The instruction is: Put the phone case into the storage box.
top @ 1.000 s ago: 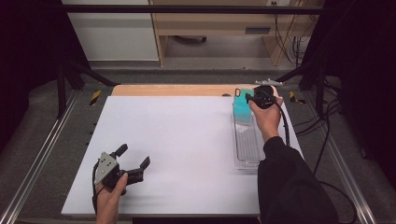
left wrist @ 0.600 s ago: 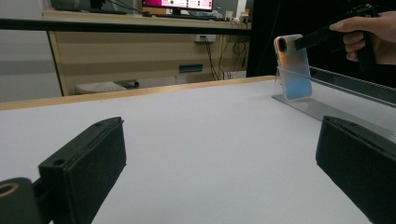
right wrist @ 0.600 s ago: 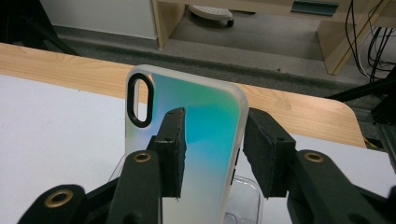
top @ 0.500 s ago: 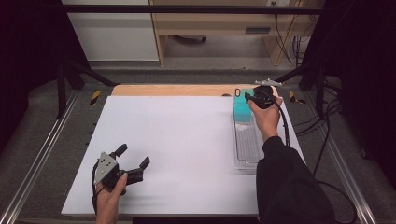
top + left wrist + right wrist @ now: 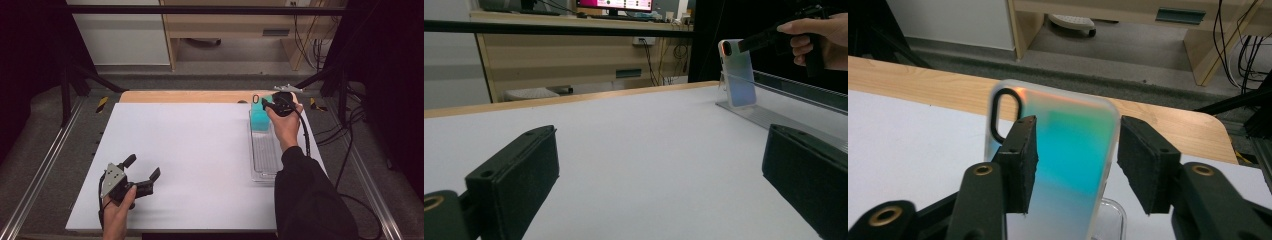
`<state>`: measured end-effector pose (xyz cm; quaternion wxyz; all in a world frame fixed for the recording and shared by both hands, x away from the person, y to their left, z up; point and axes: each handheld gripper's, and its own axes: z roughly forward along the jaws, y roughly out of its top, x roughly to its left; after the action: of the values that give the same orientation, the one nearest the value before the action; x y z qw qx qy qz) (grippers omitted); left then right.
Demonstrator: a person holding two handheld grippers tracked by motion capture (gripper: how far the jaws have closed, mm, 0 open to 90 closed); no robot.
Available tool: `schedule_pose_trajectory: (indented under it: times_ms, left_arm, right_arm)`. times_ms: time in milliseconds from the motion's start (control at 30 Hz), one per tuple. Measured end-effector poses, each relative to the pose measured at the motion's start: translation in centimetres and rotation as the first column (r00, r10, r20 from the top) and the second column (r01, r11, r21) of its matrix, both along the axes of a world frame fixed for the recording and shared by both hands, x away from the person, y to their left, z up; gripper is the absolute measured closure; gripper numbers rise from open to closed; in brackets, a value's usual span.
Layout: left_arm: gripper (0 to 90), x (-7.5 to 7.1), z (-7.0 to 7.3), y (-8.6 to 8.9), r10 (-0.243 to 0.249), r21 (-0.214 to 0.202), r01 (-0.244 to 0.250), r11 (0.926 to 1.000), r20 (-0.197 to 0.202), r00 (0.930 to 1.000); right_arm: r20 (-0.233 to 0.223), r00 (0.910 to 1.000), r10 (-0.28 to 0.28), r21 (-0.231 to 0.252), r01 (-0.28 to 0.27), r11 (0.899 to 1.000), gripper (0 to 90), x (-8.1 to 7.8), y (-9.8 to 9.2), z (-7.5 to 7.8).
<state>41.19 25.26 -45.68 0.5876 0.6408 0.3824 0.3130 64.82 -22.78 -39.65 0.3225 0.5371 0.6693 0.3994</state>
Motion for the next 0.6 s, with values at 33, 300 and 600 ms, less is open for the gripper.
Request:
schedule_pose_trajectory:
  times_ms: [33,300,600]
  left_arm:
    - [1.2,0.00,0.00,0.02,0.001,0.000,-0.001,1.0000,0.000,1.0000]
    - [1.2,0.01,0.02,0.01,0.001,0.002,-0.001,1.0000,0.002,1.0000]
    - [1.2,0.02,0.01,0.00,0.001,0.000,-0.001,1.0000,0.001,1.0000]
  right_arm:
    - [0.005,1.0000,-0.001,0.002,0.001,1.000,47.3,-0.02,-0.04,0.05]
    - [0.009,0.9999,-0.007,0.029,0.007,1.000,36.1,-0.30,-0.28,0.44]
    - [-0.016,0.9998,-0.008,0.034,0.008,0.999,25.3,-0.48,-0.37,0.71]
